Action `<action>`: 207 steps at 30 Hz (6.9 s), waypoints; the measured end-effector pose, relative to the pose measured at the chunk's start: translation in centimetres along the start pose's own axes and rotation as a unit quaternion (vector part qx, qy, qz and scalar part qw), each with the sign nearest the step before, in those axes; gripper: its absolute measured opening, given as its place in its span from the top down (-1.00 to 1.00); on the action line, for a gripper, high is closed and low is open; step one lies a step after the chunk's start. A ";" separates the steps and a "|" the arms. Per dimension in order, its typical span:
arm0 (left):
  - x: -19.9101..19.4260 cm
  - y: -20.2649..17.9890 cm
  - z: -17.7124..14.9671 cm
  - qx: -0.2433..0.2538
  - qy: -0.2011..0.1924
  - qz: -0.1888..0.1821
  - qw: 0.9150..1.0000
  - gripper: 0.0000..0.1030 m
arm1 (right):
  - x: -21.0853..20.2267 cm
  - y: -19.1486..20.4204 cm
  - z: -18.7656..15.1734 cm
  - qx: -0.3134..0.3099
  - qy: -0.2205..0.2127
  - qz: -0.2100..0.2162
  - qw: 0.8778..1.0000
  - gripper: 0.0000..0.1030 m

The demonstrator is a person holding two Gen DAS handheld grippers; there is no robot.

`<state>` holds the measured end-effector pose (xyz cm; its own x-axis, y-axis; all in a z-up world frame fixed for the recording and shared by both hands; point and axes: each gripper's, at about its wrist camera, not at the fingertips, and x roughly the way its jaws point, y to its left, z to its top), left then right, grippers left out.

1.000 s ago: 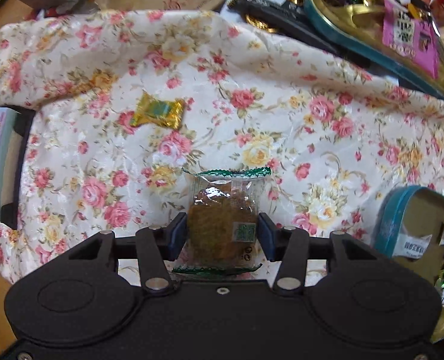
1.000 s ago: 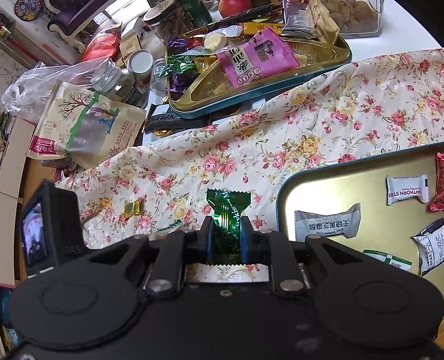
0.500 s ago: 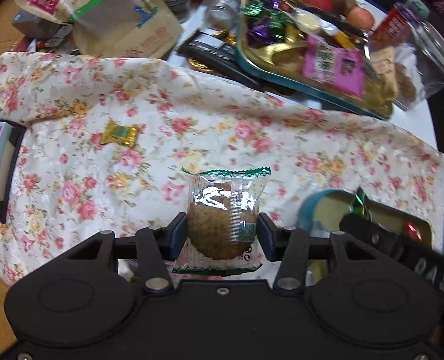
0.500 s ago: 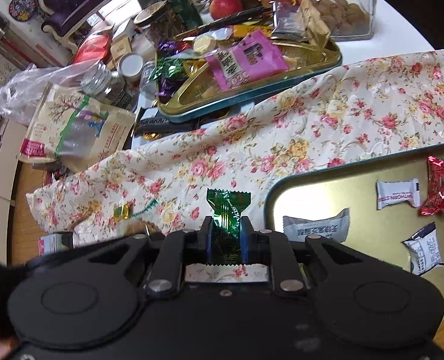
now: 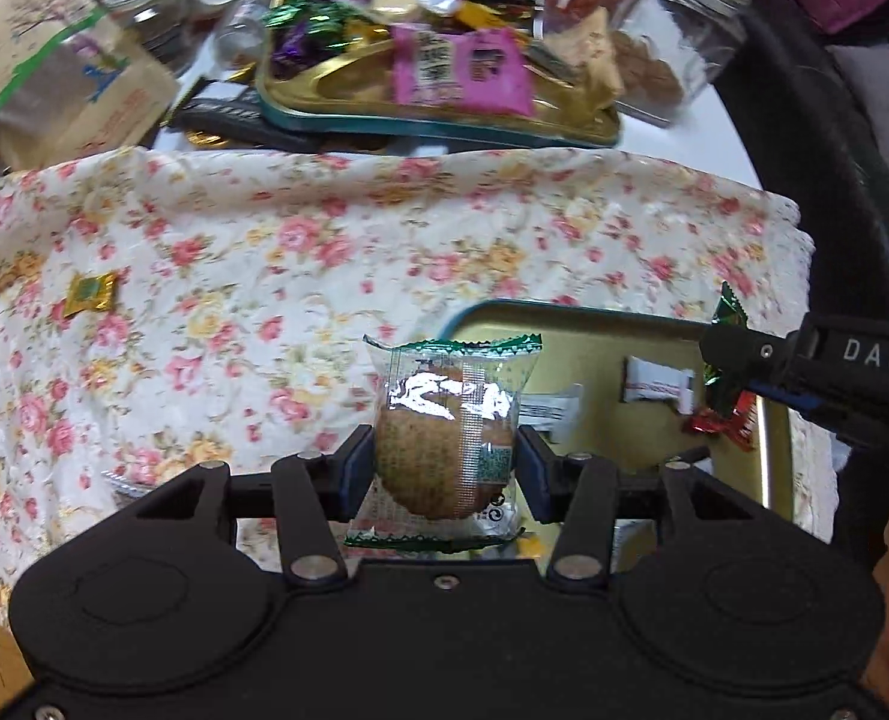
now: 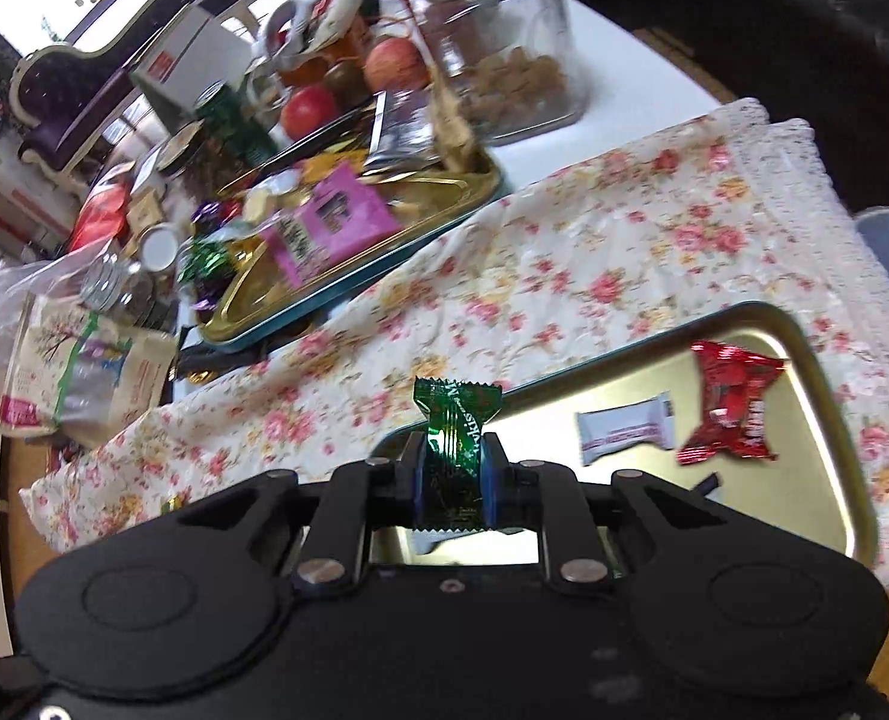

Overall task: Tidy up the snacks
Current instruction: 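Carry the cookie and green candy over the gold tray with both tools, then open both tools to drop the cookie and green candy into the tray, then move both open tools back over the floral cloth, then grasp the brown wrapped snack with the right tool while the left tool grasps the gold candy, then carry the gold candy and brown snack over the gold tray with both tools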

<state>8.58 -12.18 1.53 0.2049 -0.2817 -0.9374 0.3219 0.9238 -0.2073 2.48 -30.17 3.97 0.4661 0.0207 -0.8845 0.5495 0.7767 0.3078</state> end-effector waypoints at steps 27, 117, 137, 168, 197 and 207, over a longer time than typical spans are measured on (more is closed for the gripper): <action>1.5 -5.4 -1.4 0.104 -0.014 0.045 0.993 -0.10 | -2.7 -7.9 0.2 0.023 -0.004 -0.032 0.999 0.62; -8.4 21.6 0.3 -0.136 -0.099 0.166 0.972 -0.13 | 13.2 22.7 -15.8 -0.230 0.211 0.022 0.950 0.28; -3.7 22.1 2.5 -0.151 -0.058 0.138 0.977 -0.12 | 13.0 22.0 -16.5 -0.289 0.184 0.022 0.939 0.37; 6.5 21.5 6.1 -0.125 -0.021 0.123 0.984 -0.12 | 10.4 18.1 -10.7 -0.254 0.186 0.081 0.946 0.37; 3.0 21.1 4.5 -0.161 -0.032 0.103 0.981 0.13 | 8.2 17.5 -10.2 -0.233 0.165 0.080 0.955 0.37; -0.6 15.9 3.5 -0.109 -0.054 0.101 0.987 0.13 | 5.6 16.2 -10.3 -0.230 0.136 0.069 0.961 0.37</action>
<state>16.84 1.75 -0.17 0.3457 -0.1003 -0.9330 0.0591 0.9946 -0.0850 6.85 -11.01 0.36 0.2792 0.2598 -0.9244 0.1005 0.9495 0.2972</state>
